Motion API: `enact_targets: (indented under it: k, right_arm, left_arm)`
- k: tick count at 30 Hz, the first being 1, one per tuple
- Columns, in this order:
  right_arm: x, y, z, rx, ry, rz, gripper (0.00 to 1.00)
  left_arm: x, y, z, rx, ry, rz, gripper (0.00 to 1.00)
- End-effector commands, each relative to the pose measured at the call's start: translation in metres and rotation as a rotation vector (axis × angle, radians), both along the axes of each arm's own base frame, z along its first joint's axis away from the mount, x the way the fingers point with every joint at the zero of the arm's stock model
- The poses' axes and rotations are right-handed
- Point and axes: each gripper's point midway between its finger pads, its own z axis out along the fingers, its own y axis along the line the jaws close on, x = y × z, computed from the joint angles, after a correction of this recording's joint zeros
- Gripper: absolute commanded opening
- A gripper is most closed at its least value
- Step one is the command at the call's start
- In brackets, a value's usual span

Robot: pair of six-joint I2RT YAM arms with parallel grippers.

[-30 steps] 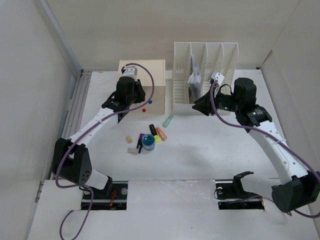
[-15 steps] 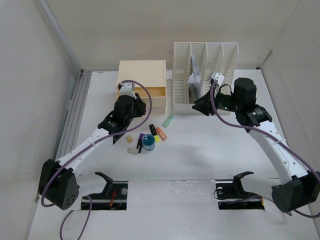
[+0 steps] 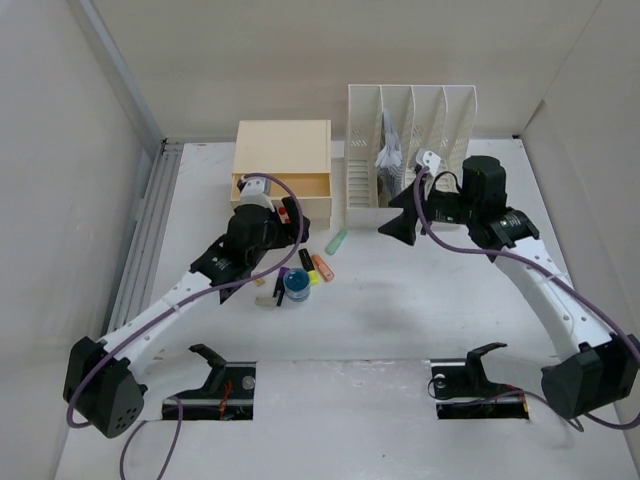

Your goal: Organize the desk

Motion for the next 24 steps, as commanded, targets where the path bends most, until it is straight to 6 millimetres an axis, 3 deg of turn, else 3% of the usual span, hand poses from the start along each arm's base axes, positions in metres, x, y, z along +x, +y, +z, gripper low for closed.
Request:
enact_targets:
  k: [1,5,9,10,11,14,16,19,20,24]
  right_arm:
    - [-0.015,0.006,-0.008,-0.023,-0.009,0.145,0.81]
    - [-0.03,0.022,-0.034,-0.102,-0.082,0.333,0.87]
    - [-0.055,0.061,-0.066,-0.185,-0.167,0.471,0.88]
    - [-0.056,0.068,-0.076,-0.231,-0.203,0.465,0.88]
    - [-0.076,0.092,-0.078,-0.237,-0.271,0.537,0.88]
    - [-0.094,0.121,-0.112,-0.36,-0.351,0.584,0.88]
    - [-0.094,0.132,-0.139,-0.426,-0.372,0.591,0.88]
    - [-0.08,0.146,-0.15,-0.486,-0.435,0.552,0.95]
    - [-0.077,0.155,-0.16,-0.507,-0.428,0.557,0.97]
    - [-0.05,0.174,-0.161,-0.533,-0.413,0.468,0.99]
  left_arm:
    - [-0.016,-0.004,0.028,-0.069,-0.052,-0.037,0.85]
    - [-0.042,-0.009,0.059,-0.14,-0.1,-0.097,0.82]
    - [-0.06,0.017,0.112,-0.163,-0.247,-0.068,0.43]
    - [-0.062,0.035,0.123,-0.152,-0.289,-0.006,0.3]
    - [-0.062,0.045,0.129,-0.111,-0.322,0.02,0.27]
    - [-0.056,0.073,0.137,-0.018,-0.36,0.137,0.29]
    - [-0.055,0.085,0.139,0.044,-0.384,0.168,0.48]
    - [-0.053,0.093,0.132,0.077,-0.396,0.206,0.73]
    - [-0.053,0.094,0.126,0.08,-0.404,0.206,0.76]
    - [-0.055,0.103,0.13,0.068,-0.431,0.223,0.79]
